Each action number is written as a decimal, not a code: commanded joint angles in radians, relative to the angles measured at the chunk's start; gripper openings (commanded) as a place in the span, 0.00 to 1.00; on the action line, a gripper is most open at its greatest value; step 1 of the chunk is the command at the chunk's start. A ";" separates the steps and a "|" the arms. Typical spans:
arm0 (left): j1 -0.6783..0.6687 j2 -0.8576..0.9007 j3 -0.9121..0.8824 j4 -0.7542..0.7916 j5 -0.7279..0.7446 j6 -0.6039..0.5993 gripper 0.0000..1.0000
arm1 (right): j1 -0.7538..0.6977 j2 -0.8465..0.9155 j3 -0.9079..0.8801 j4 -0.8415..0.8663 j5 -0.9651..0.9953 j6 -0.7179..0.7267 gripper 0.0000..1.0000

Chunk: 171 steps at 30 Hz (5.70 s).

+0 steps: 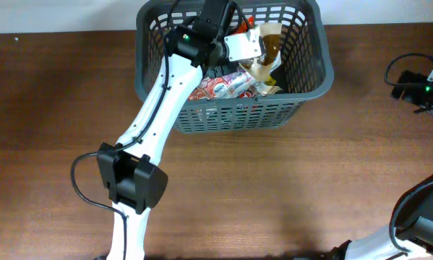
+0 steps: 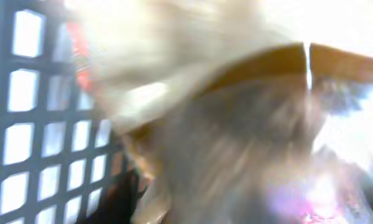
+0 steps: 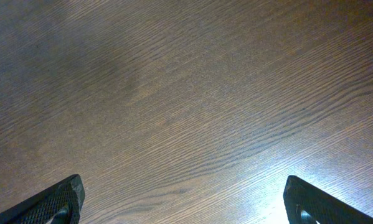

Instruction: Pack container

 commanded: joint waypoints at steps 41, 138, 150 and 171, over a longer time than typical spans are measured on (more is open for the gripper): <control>0.788 -0.320 0.395 -0.608 -0.260 -0.848 0.99 | 0.000 -0.026 -0.003 0.000 -0.002 0.011 0.99; 0.788 -0.320 0.394 -0.608 -0.261 -0.848 0.99 | 0.483 -1.815 -1.627 0.829 0.264 0.004 1.00; 0.653 -0.772 -0.048 -0.600 -0.261 -0.847 0.99 | 0.483 -1.815 -1.627 0.829 0.264 0.004 0.99; 0.492 -2.008 -2.013 0.970 0.106 -0.882 0.99 | 0.483 -1.815 -1.627 0.829 0.264 0.004 0.99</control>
